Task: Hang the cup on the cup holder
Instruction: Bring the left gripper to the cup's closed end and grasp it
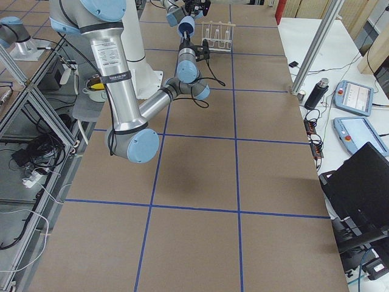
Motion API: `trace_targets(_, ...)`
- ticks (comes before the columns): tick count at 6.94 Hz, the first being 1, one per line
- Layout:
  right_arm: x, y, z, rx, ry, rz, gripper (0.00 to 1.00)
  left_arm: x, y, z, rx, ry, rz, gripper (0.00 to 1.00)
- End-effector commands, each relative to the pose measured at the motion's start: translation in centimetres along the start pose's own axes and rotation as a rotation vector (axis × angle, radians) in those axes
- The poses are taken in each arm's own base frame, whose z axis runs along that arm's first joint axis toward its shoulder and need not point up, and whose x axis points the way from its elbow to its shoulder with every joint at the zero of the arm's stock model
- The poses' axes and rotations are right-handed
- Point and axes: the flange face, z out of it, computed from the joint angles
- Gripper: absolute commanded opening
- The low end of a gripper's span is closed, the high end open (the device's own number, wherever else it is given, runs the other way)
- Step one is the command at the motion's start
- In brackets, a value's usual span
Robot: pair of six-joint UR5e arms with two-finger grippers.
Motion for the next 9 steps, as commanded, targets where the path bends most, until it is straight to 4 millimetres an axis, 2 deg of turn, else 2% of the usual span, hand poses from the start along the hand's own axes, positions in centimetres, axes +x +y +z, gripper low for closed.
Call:
trace_targets(1, 0.2, -0.1, 0.1, 0.008, 0.000, 0.003, 0.00, -0.1, 0.6, 0.2, -0.007, 0.004, -0.010, 0.98)
trace_targets(4, 0.6, 0.4, 0.2, 0.004, 0.002, 0.012, 0.00, -0.2, 1.2, 0.4, -0.020, 0.005, -0.018, 0.98)
trace_targets(6, 0.4, 0.5, 0.5, 0.006, -0.007, 0.015, 0.00, -0.7, 1.8, 0.7, -0.036, 0.006, -0.025, 0.94)
trace_targets(9, 0.7, 0.6, 0.4, 0.005, -0.002, 0.017, 0.00, -0.6, 2.3, 0.4, -0.058, 0.030, -0.024, 0.64)
